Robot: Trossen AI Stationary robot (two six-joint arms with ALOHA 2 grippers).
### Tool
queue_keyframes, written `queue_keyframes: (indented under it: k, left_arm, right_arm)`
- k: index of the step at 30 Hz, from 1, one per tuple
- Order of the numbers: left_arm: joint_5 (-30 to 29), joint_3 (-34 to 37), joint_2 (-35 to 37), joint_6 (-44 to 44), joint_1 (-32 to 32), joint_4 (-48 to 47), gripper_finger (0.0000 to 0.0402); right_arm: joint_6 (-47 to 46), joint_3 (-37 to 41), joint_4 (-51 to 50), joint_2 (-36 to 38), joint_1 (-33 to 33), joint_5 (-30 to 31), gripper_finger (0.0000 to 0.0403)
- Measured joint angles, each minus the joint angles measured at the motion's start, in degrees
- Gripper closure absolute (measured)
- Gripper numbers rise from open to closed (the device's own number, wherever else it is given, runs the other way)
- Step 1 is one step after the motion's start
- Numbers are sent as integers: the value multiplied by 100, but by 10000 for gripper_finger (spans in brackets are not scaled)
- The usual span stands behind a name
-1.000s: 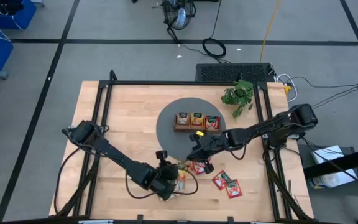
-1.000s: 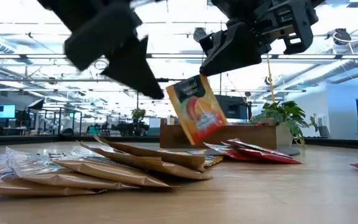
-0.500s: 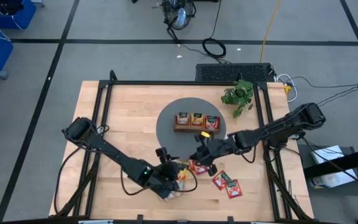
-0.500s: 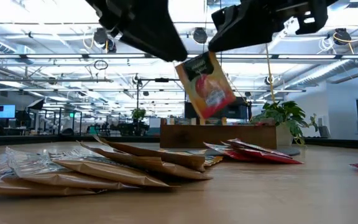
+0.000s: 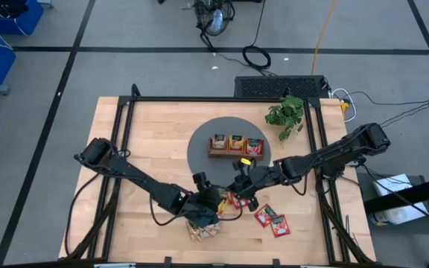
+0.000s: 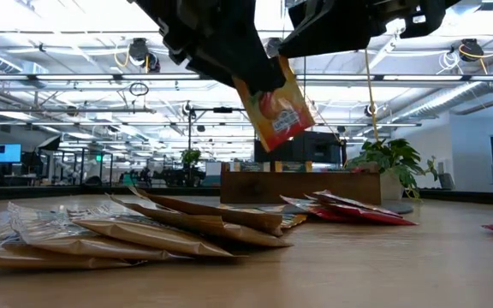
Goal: Pick & Place Tea
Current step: Put the yellow tea bag to the middle section into the wooden organizer
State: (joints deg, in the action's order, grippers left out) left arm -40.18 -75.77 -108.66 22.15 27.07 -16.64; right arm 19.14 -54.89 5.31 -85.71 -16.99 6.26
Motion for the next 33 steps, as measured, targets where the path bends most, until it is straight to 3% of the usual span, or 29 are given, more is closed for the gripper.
queue_keyframes:
  k: [3, 9, 11, 21, 33]
  left_arm:
    - [-1, 0, 0, -25, -16, -62, 233]
    - [13, 0, 0, -81, -17, -127, 368]
    - [11, 0, 0, -180, -20, -125, 391]
    - [-7, 0, 0, -531, -15, -164, 395]
    - [-186, -7, 0, -643, 88, -432, 396]
  right_arm:
    - [0, 0, 1, 0, -17, -7, 403]
    - [23, 0, 31, 0, -109, -7, 403]
    - [44, 0, 46, 0, -148, -6, 403]
    - [-227, 0, -147, 0, -188, -15, 389]
    - [-1416, 29, -439, 150, -188, -37, 240]
